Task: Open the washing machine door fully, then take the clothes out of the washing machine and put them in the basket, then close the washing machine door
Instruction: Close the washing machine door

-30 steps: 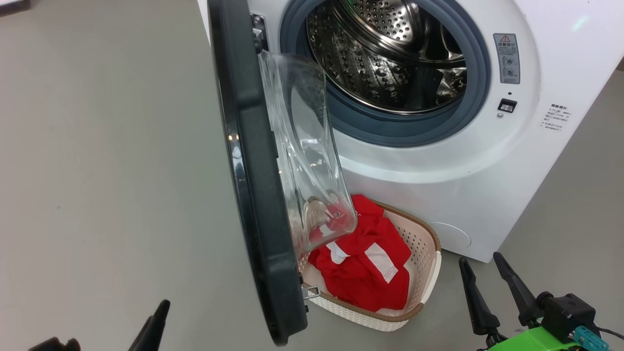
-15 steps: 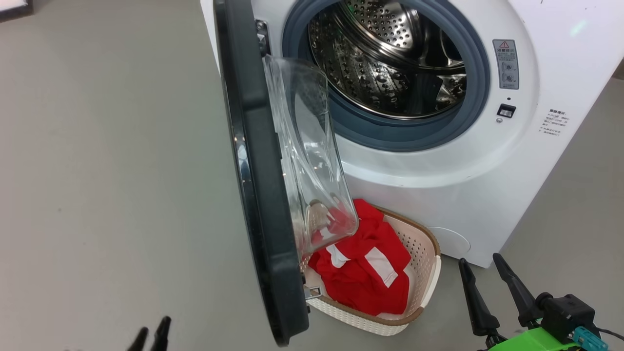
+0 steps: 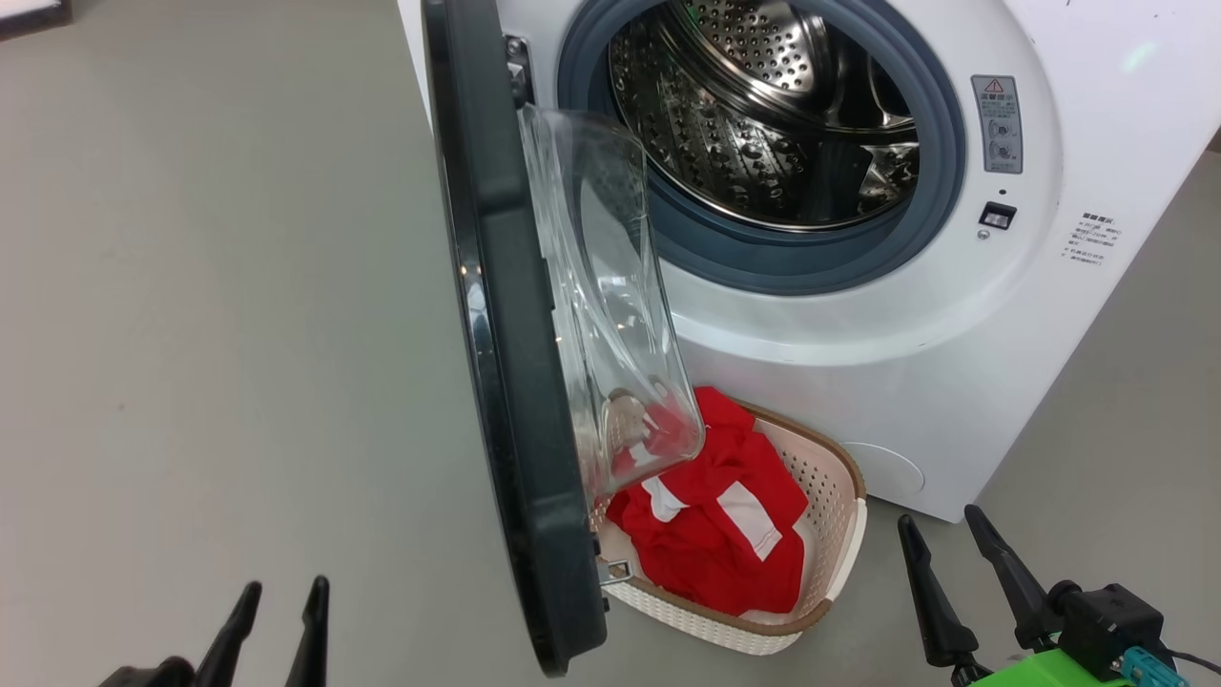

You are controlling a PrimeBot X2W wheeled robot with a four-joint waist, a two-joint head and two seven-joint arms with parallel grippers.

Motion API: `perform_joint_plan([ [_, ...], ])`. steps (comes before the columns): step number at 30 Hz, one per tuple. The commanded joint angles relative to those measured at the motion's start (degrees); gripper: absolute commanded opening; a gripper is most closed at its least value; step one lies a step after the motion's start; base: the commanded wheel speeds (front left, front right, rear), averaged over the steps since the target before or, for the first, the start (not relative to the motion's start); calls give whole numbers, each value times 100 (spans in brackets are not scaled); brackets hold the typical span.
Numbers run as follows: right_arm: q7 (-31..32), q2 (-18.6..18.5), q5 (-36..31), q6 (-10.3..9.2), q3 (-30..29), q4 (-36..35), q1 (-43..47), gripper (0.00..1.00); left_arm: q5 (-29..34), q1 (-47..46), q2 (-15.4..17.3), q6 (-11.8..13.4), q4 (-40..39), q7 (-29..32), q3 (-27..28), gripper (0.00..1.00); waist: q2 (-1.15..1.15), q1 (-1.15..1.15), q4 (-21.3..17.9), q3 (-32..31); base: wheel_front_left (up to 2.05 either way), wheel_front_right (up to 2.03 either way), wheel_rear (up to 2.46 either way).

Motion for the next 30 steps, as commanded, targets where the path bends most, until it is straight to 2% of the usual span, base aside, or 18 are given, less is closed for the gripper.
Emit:
perform_joint_plan([
  [1, -37, -75, -20, 43, 135, -134, -114, 100, 247, -83, -11, -32, -238, -70, 331, 100, 0, 0, -2, 1, 0, 0, 0],
  [7, -37, -80, -26, 43, 129, -138, -118, 100, 1323, 122, -413, -32, -694, -70, 667, 100, 0, 0, -8, 3, 0, 0, 0],
  [14, -37, -84, -33, 43, 119, -135, -138, 100, 1445, 173, -561, -32, -678, -71, 755, 100, 0, 0, -14, 19, 0, 0, 0],
  [24, -37, -77, -29, 43, 122, -131, -151, 100, 1382, 155, -604, -32, -788, -71, 759, 100, 0, 0, -29, 28, 0, 0, 0],
  [27, -37, -75, -31, 43, 113, -133, -163, 100, 903, 114, -671, -32, -890, -71, 733, 0, 0, 0, -34, 40, 0, 0, 0],
  [30, -37, -73, -35, 43, 103, -136, -166, 100, 262, 50, -722, -32, -1087, -71, 817, 0, 0, 0, -37, 48, 0, 0, 0],
])
